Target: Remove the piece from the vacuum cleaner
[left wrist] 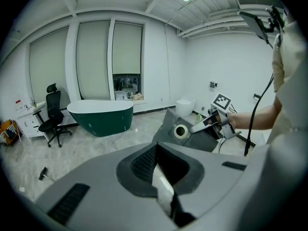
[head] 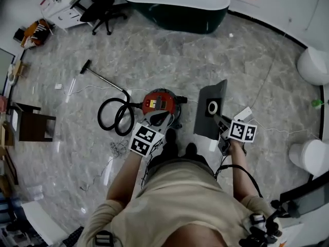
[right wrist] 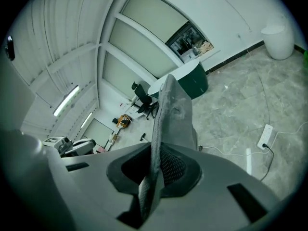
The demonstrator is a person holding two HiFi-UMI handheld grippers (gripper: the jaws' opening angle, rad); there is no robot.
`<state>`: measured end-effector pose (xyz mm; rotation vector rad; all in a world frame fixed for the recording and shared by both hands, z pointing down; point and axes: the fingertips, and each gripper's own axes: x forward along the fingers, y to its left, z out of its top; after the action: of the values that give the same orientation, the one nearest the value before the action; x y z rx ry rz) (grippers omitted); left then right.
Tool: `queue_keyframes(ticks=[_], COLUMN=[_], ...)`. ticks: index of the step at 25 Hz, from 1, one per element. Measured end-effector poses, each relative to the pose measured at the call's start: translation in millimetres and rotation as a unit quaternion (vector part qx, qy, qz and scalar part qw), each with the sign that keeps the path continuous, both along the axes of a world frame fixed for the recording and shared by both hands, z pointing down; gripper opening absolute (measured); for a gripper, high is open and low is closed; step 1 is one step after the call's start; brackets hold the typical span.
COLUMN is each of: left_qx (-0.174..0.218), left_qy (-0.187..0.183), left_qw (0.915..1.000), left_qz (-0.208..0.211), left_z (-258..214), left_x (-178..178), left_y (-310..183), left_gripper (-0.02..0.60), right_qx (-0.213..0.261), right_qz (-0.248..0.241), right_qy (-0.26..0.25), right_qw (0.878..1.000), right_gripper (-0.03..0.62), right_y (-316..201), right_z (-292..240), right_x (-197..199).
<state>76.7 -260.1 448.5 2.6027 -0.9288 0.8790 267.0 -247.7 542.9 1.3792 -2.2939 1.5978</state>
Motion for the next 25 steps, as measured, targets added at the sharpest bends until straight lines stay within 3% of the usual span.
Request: queue_keyframes(ticks=[3, 8, 13, 20, 25], left_qx=[-0.004, -0.007, 0.0, -0.012, -0.007], left_qy=[0.006, 0.02, 0.037, 0.074, 0.088], left_qw=[0.9999, 0.9986, 0.998, 0.9948, 0.9956], left_qz=[-0.012, -0.048, -0.051, -0.068, -0.03], left_z=[-5, -5, -6, -7, -8], left_x=[-4, -31, -51, -109, -164], left_y=[1, 0, -3, -19, -26], left_gripper=[0.003, 0.003, 0.003, 0.003, 0.003], right_qx=[0.008, 0.031, 0.038, 0.042, 0.047], right_qz=[-0.016, -0.076, -0.105, -0.066, -0.044], right_qy=[-0.003, 0.038, 0.066, 0.07, 0.08], right_qw=[1.0, 0.996, 0.992, 0.995, 0.995], right_gripper=[0.029, 0.029, 0.029, 0.029, 0.029], right_y=[0, -2, -11, -32, -37], right_z=[-5, -21, -32, -50, -54], right_x=[-6, -42, -79, -126, -189])
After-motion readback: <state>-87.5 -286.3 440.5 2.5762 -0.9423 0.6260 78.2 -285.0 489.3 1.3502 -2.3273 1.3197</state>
